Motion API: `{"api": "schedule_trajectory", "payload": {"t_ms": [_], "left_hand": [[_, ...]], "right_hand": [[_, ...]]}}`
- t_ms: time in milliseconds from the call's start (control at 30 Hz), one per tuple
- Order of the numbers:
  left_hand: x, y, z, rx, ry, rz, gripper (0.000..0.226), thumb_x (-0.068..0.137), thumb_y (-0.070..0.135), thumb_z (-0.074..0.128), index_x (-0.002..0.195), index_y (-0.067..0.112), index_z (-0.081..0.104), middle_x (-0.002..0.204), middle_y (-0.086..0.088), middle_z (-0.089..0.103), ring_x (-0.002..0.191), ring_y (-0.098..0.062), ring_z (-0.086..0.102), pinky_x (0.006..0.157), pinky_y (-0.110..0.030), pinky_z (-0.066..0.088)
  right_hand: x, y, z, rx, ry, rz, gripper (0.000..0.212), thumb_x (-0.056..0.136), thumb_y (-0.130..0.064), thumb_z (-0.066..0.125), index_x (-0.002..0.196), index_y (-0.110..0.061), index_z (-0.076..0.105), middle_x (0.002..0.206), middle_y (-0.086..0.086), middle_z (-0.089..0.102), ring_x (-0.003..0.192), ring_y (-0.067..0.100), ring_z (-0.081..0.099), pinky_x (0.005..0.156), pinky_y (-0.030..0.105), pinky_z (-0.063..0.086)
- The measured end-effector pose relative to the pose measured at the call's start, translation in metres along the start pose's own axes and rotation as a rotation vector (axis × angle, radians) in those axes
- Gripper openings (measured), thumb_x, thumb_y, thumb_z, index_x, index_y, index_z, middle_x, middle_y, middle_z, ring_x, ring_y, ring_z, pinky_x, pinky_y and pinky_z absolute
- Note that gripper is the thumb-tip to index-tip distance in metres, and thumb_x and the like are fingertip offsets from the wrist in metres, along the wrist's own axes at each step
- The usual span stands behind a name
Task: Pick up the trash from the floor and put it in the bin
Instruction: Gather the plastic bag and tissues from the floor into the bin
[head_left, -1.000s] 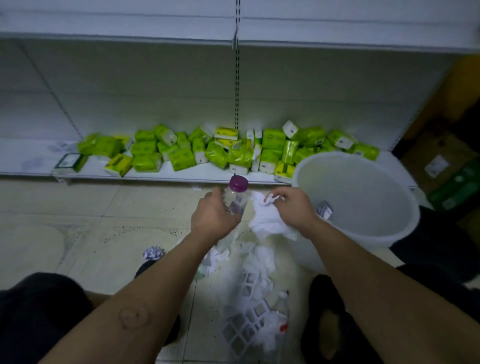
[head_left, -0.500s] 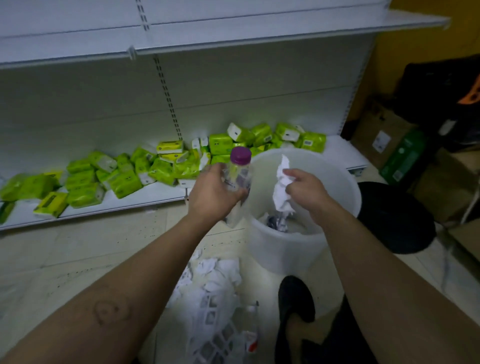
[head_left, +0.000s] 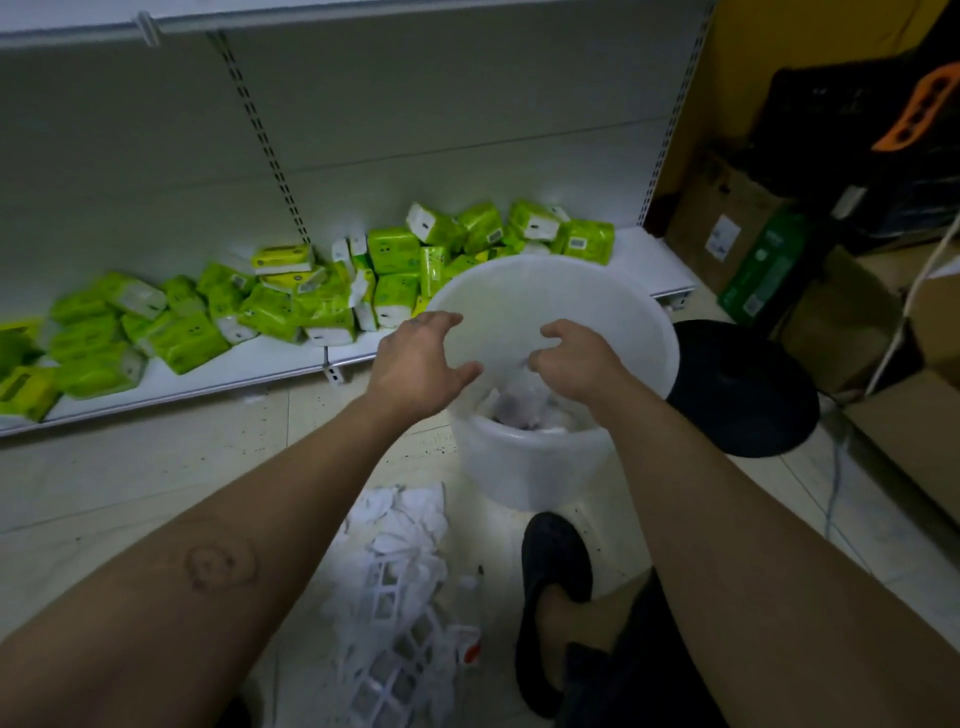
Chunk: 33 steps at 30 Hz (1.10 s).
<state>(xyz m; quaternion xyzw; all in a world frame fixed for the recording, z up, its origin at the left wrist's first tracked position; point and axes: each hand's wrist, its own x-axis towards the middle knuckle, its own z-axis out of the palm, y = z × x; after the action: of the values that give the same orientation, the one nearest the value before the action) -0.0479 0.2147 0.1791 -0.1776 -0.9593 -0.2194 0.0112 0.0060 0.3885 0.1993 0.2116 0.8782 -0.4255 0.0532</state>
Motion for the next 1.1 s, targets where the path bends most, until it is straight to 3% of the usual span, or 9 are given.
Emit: {"api": "schedule_trajectory", "payload": {"t_ms": [167, 300, 400, 533, 733, 800, 867, 967, 1100], "left_hand": [[-0.041, -0.038, -0.014, 0.129, -0.019, -0.034, 0.065, 0.079, 0.050, 0.066, 0.135, 0.024, 0.048, 0.139, -0.003, 0.053, 0.128, -0.025, 0.048, 0.103, -0.040, 0.038], [-0.085, -0.073, -0.013, 0.145, -0.159, -0.143, 0.064, 0.079, 0.052, 0.065, 0.134, 0.025, 0.048, 0.140, -0.003, 0.052, 0.128, -0.025, 0.047, 0.103, -0.041, 0.037], [-0.116, -0.098, -0.002, 0.121, -0.248, -0.229, 0.063, 0.079, 0.053, 0.064, 0.133, 0.026, 0.048, 0.138, -0.003, 0.053, 0.126, -0.026, 0.048, 0.102, -0.042, 0.038], [-0.149, -0.132, 0.024, 0.048, -0.362, -0.362, 0.065, 0.077, 0.051, 0.067, 0.134, 0.023, 0.048, 0.135, -0.006, 0.055, 0.122, -0.027, 0.052, 0.099, -0.043, 0.044], [-0.179, -0.180, 0.072, -0.097, -0.596, -0.519, 0.068, 0.080, 0.045, 0.068, 0.137, 0.016, 0.044, 0.136, -0.010, 0.053, 0.120, -0.027, 0.053, 0.093, -0.035, 0.044], [-0.185, -0.198, 0.092, -0.144, -0.654, -0.568, 0.067, 0.080, 0.044, 0.068, 0.136, 0.014, 0.045, 0.135, -0.011, 0.053, 0.119, -0.028, 0.053, 0.092, -0.033, 0.044], [-0.189, -0.213, 0.115, -0.203, -0.700, -0.599, 0.062, 0.080, 0.042, 0.068, 0.131, 0.014, 0.049, 0.131, -0.012, 0.055, 0.114, -0.026, 0.055, 0.086, -0.031, 0.044], [-0.191, -0.230, 0.154, -0.328, -0.719, -0.641, 0.054, 0.080, 0.038, 0.070, 0.125, 0.015, 0.054, 0.125, -0.011, 0.060, 0.103, -0.021, 0.057, 0.079, -0.027, 0.041], [-0.184, -0.247, 0.201, -0.451, -0.703, -0.763, 0.061, 0.078, 0.035, 0.073, 0.129, 0.012, 0.049, 0.128, -0.013, 0.057, 0.108, -0.025, 0.056, 0.080, -0.029, 0.041]], "right_hand": [[-0.013, -0.015, 0.031, -0.146, -0.080, -0.079, 0.062, 0.079, -0.026, 0.061, 0.138, -0.014, 0.045, 0.135, 0.013, 0.054, 0.123, 0.029, 0.052, 0.100, 0.033, 0.042], [-0.036, -0.024, 0.080, -0.325, -0.136, -0.192, 0.062, 0.080, -0.030, 0.062, 0.137, -0.016, 0.044, 0.140, 0.012, 0.050, 0.129, 0.030, 0.045, 0.104, 0.032, 0.037], [-0.054, -0.017, 0.118, -0.466, -0.333, -0.260, 0.062, 0.083, -0.032, 0.061, 0.140, -0.018, 0.041, 0.146, 0.010, 0.044, 0.131, 0.028, 0.043, 0.104, 0.033, 0.037], [-0.061, -0.003, 0.151, -0.629, -0.638, -0.193, 0.060, 0.089, -0.034, 0.057, 0.142, -0.013, 0.040, 0.153, 0.009, 0.034, 0.139, 0.026, 0.033, 0.111, 0.034, 0.028], [-0.064, 0.036, 0.216, -0.673, -0.831, -0.049, 0.047, 0.095, -0.025, 0.048, 0.130, 0.006, 0.050, 0.143, 0.024, 0.044, 0.130, 0.036, 0.043, 0.106, 0.038, 0.036], [-0.057, 0.054, 0.243, -0.645, -0.860, 0.002, 0.043, 0.094, -0.021, 0.050, 0.121, 0.012, 0.056, 0.131, 0.028, 0.053, 0.124, 0.039, 0.049, 0.096, 0.039, 0.043], [-0.047, 0.067, 0.267, -0.621, -0.851, 0.034, 0.032, 0.091, -0.020, 0.052, 0.105, 0.007, 0.063, 0.107, 0.021, 0.063, 0.111, 0.034, 0.057, 0.082, 0.033, 0.046], [-0.030, 0.086, 0.299, -0.515, -0.758, 0.078, 0.038, 0.089, -0.025, 0.056, 0.121, -0.004, 0.056, 0.126, 0.016, 0.058, 0.116, 0.030, 0.055, 0.092, 0.032, 0.045], [-0.010, 0.119, 0.328, -0.479, -0.660, 0.188, 0.052, 0.087, -0.029, 0.057, 0.133, -0.011, 0.041, 0.133, 0.015, 0.049, 0.117, 0.031, 0.051, 0.090, 0.034, 0.043]]}}
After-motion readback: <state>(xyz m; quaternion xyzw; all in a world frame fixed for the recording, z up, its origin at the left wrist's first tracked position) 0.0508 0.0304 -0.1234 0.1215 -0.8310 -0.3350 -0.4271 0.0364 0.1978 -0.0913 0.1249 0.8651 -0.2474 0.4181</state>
